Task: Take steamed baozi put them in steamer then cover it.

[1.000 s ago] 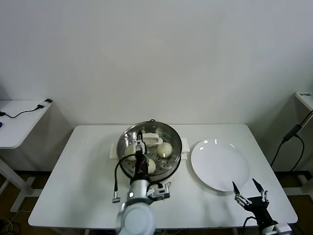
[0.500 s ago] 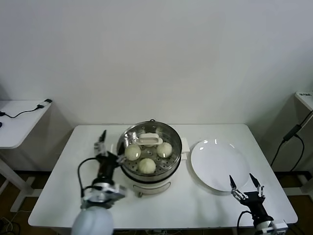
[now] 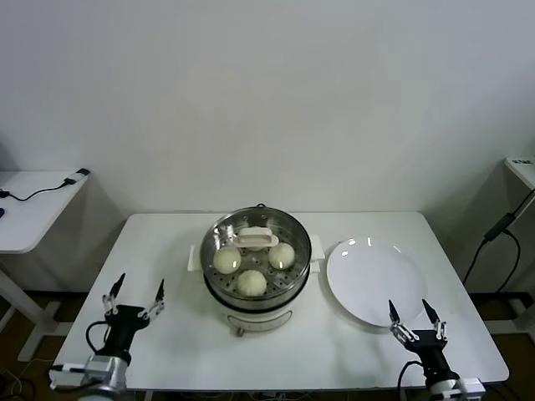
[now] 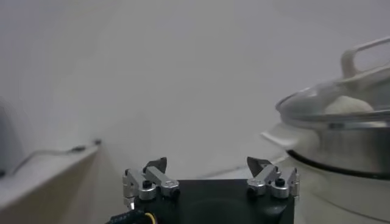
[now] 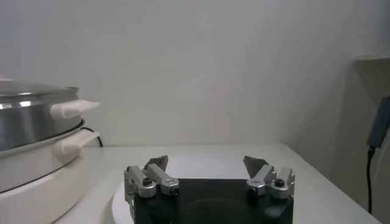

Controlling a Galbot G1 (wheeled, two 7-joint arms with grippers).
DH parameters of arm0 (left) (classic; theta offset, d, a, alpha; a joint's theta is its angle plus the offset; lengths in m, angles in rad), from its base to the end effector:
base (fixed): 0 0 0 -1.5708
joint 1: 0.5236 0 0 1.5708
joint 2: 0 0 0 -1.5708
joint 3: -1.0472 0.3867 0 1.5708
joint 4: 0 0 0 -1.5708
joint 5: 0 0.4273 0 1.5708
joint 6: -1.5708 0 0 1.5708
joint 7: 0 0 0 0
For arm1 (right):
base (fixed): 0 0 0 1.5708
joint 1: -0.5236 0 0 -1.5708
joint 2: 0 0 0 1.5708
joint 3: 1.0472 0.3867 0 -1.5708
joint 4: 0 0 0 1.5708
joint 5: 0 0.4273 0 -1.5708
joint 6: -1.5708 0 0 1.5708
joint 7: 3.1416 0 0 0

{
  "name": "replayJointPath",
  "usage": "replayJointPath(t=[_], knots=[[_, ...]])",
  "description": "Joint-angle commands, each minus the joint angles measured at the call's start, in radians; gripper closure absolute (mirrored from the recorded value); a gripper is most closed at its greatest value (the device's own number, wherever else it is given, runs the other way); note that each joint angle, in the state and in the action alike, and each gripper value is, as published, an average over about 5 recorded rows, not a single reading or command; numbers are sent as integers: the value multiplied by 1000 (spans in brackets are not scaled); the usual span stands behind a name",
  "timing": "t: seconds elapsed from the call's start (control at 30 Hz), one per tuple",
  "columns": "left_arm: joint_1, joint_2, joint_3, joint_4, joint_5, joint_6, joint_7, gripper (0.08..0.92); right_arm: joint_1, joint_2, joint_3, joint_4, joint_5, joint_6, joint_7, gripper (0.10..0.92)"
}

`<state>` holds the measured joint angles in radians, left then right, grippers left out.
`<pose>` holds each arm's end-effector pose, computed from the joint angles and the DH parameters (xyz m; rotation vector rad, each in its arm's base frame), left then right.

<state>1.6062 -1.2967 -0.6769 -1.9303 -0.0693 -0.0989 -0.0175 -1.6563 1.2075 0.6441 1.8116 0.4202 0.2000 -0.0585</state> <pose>0.2232 0.1228 -0.3885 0.0408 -3.0431 -0.3752 0.1957 -0.1478 -0.4395 0.0367 -3.0009 -0.0529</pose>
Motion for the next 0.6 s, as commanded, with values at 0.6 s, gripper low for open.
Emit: replayJointPath(t=[0.6], knots=[[75, 3, -80, 136, -336, -200, 52, 177, -7, 13, -3, -7, 18, 0, 2, 203]])
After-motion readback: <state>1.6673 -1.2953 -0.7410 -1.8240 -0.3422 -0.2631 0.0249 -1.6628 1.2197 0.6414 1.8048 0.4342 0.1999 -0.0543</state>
